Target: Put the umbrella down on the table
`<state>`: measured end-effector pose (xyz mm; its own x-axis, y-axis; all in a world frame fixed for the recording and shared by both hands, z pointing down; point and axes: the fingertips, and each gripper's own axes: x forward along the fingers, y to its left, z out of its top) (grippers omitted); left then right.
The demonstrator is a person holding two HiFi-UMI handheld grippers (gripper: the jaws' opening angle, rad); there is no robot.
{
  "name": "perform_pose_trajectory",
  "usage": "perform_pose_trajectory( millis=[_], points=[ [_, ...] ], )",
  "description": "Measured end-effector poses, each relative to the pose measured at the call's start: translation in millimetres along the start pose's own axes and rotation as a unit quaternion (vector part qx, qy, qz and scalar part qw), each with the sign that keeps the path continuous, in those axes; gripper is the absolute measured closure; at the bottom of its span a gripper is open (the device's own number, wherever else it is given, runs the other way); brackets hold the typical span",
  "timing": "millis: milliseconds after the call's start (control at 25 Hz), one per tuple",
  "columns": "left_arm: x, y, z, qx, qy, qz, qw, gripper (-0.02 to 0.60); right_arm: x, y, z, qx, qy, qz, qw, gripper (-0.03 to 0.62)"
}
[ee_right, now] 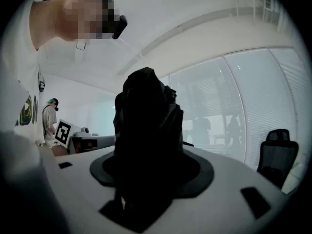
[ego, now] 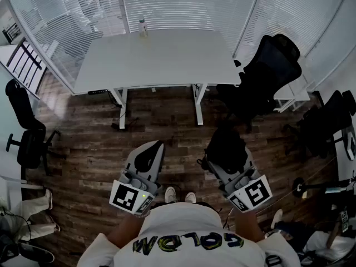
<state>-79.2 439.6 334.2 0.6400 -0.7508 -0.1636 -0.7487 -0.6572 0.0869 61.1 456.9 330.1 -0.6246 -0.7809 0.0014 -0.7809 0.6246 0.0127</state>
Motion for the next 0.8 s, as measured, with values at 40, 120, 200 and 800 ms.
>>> perform_pose_trajectory(
  millis=[40, 120, 200, 800],
  points=[
    [1, 2, -1, -0.001, 0.000, 0.000, 1.0000, 0.571, 2, 0, -1, -0.001, 0.001, 0.001, 1.000, 0.342],
    [1, 6, -3, -0.003, 0.001, 0.000, 1.0000, 0.571, 5, 2, -2, -0.002, 0.004, 0.002, 1.000, 0.342],
    [-1, 10, -4, -0.005, 0.002, -0.001, 1.0000, 0.571, 10, 7, -4, -0.002, 0.007, 0.005, 1.000, 0.338],
    [-1, 46, -5, -0.014, 0.000, -0.007, 0.9999, 0.571, 52, 20, -11, 0.004, 0.012, 0.009, 1.000, 0.336]
  ],
)
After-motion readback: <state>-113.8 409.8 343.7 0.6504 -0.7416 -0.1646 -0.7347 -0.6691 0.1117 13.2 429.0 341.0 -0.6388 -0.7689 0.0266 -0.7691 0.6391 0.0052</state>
